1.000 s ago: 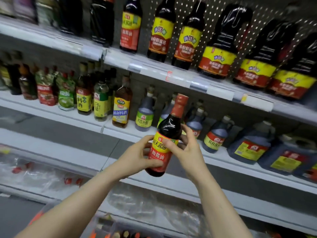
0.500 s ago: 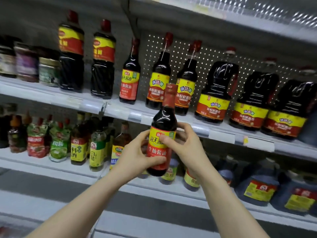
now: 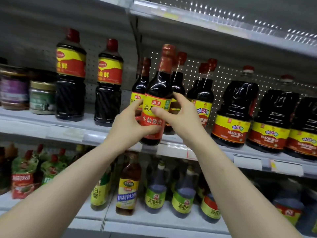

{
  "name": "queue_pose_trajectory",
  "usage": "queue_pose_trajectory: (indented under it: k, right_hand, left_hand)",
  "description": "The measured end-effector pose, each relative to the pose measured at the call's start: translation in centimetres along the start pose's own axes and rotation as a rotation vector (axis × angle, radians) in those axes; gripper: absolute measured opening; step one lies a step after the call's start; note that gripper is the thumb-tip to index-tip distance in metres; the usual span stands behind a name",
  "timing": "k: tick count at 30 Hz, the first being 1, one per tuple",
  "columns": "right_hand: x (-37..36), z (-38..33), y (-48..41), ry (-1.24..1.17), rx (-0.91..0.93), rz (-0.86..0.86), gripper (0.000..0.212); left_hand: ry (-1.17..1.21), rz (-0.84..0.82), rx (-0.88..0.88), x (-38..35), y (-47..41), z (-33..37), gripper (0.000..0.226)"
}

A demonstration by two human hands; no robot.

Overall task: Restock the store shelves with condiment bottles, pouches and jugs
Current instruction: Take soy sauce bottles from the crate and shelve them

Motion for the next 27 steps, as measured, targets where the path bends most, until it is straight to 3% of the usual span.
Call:
queue_pose_trajectory:
  k: [8, 27]
  right_hand:
    - [-3.8, -1.0, -3.3, 0.010, 0.018, 0.038, 0.059]
    - [-6.5, 1.6, -6.8, 0.006, -0.041, 0.020, 0.048]
  left_hand:
    - [-0.098, 0.049, -0.048, 4.0, -2.7, -1.2, 0.069]
    - [-0.126, 0.008, 0.027, 4.1, -5.7, -4.7, 0.078]
Point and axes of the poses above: each hand's wrist, its own y-axis away from the middle knuckle, its own x-axis out of the back of the hand, z = x × y, the point moved 3 cm from there along -y, towards the middle knuckle, and after that the axes turned 5 degrees about y, right-handed, at the moved point
